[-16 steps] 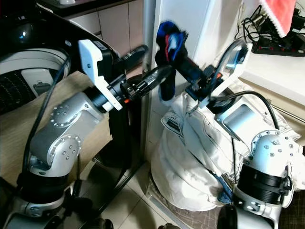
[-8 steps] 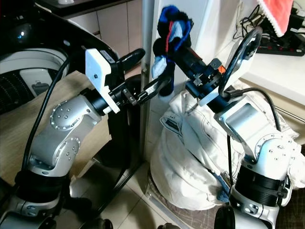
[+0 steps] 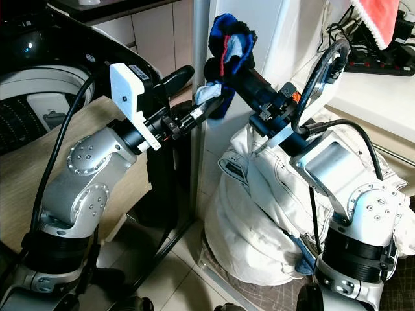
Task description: Clothes washing
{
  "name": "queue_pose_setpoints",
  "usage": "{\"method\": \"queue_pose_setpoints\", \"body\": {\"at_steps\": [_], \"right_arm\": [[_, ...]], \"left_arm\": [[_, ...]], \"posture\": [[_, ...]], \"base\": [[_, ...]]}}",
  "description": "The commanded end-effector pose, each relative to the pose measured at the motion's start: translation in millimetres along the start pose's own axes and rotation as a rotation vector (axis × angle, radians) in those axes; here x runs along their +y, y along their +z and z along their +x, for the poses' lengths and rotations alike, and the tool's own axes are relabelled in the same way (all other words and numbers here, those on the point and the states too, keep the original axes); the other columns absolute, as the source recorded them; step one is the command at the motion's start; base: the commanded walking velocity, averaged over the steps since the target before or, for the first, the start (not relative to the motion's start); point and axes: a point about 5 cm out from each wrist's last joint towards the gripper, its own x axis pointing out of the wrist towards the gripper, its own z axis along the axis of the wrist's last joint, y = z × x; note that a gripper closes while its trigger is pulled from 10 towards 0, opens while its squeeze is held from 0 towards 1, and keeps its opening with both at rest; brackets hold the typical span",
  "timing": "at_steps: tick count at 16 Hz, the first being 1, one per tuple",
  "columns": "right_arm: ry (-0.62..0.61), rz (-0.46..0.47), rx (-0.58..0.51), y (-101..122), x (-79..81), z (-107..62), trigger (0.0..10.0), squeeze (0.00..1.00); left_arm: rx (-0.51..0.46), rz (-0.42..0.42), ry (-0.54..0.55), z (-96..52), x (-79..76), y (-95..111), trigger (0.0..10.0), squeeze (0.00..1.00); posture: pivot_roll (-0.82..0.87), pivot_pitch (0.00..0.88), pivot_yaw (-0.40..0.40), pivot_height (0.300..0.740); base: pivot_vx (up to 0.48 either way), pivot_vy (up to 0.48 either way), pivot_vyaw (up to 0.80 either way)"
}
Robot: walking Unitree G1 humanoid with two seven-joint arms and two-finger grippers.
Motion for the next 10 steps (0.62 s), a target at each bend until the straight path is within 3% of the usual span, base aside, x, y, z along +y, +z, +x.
{"method": "queue_pose_setpoints", "body": {"at_steps": [1,5,6,10], "right_arm": [[0.016,-0.012,0.015,-1.4,4.7,0.5,0.0,0.00],[0.012,-0.013,0.030,-3.4,4.9,0.6,0.0,0.00],[0.012,-0.015,0.036,-4.0,4.8,0.4,0.0,0.00],[0.012,-0.019,0.043,-4.6,4.9,0.8,0.0,0.00]], "left_arm": [[-0.019,-0.039,-0.006,-0.5,-2.1,3.9,0.0,0.00],[-0.034,-0.049,0.013,1.1,-1.8,8.0,0.0,0.00],[-0.029,-0.008,0.009,0.5,-1.6,7.3,0.0,0.00],[-0.019,-0.085,0.035,-2.2,1.5,4.2,0.0,0.00]], "posture": [[-0.12,0.040,-0.037,0.740],[-0.13,0.036,-0.037,0.740],[-0.12,0.032,-0.037,0.740],[-0.13,0.030,-0.036,0.740]], "base": [[0.000,0.000,0.00],[0.000,0.000,0.00],[0.000,0.000,0.00],[0.000,0.000,0.00]]}}
